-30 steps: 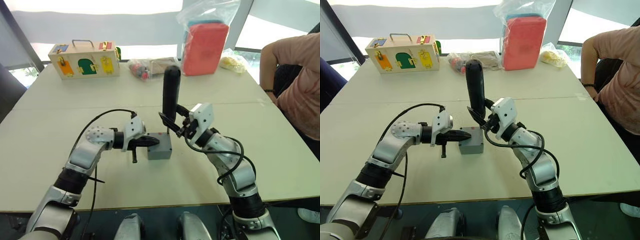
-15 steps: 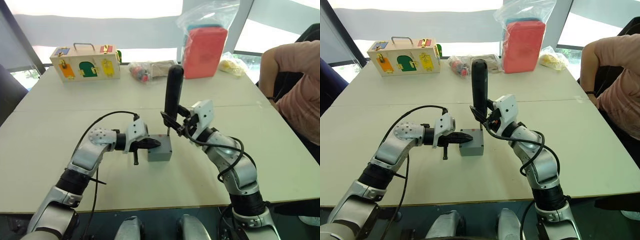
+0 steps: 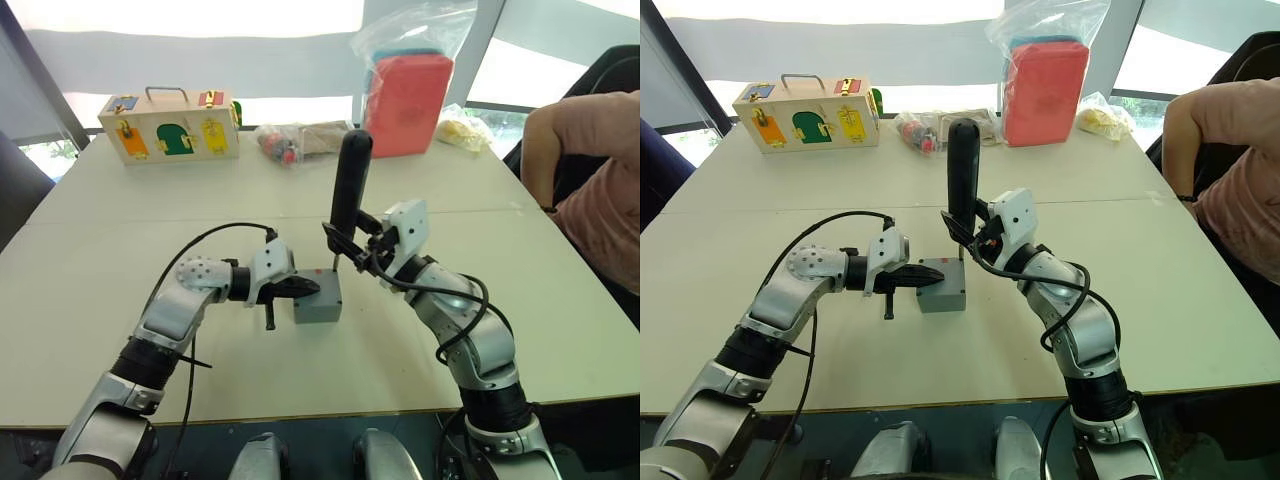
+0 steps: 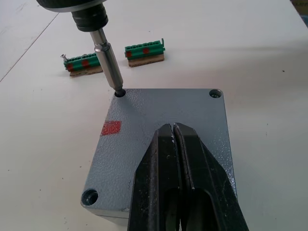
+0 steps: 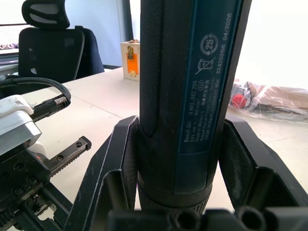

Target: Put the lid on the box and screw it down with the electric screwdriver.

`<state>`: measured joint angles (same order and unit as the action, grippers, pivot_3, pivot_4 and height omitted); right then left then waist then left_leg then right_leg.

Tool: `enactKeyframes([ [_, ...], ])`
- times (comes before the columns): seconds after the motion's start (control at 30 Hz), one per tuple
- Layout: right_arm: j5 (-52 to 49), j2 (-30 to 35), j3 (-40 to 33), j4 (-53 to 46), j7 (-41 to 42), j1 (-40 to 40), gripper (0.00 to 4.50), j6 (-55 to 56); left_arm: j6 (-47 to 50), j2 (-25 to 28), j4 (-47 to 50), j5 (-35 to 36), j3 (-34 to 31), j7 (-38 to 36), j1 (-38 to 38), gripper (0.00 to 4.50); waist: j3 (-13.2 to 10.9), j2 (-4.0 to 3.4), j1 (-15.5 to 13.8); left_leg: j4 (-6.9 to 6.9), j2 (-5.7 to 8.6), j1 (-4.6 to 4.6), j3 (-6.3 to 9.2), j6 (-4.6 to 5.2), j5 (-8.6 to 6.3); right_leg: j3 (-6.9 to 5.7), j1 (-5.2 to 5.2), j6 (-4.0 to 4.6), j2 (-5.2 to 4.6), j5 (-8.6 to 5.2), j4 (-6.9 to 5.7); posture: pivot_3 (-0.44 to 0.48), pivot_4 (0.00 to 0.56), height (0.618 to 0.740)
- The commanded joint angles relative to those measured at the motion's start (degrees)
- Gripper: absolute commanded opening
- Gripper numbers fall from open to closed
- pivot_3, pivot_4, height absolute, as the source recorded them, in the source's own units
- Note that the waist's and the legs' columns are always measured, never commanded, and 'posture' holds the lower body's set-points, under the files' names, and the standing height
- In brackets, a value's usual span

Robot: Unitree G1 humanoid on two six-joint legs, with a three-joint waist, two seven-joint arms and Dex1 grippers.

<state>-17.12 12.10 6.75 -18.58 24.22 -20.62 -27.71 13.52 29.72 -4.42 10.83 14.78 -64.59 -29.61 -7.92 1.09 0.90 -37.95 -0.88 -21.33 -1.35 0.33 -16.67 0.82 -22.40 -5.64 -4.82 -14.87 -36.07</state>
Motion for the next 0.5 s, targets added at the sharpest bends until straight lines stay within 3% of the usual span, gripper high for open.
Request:
enactKeyframes([
  [0.03,1.3,1.7,3.1,4.4,0.4,3.0,1.87,-6.3,-0.2,0.2,-0.3,-0.5,0.0,-0.1,-0.2,0.0,0.0,-0.01,0.0,0.01,0.0,0.0,0.0,0.0,0.0,0.0,0.0,0.01,-0.04,-0.01,0.01,0.0,0.15,0.73],
  [0.33,-2.5,0.3,-3.2,-1.2,-0.2,-2.6,1.87,-1.4,0.7,-0.3,1.9,1.2,-0.9,-0.3,-0.7,0.0,-0.2,-0.14,-0.1,0.08,0.02,-0.25,0.0,-0.02,0.0,0.0,-0.25,0.06,-0.25,-0.01,0.05,0.0,0.15,0.73],
  [0.5,-10.9,0.8,-10.4,-8.6,-2.2,-9.2,1.87,-7.2,1.5,0.4,4.9,2.9,-1.6,-1.3,-1.2,0.0,-0.6,-0.49,-0.1,0.04,0.05,-1.35,-0.01,-0.18,0.1,0.0,-1.33,0.16,-0.3,0.12,-0.02,0.0,0.15,0.73],
])
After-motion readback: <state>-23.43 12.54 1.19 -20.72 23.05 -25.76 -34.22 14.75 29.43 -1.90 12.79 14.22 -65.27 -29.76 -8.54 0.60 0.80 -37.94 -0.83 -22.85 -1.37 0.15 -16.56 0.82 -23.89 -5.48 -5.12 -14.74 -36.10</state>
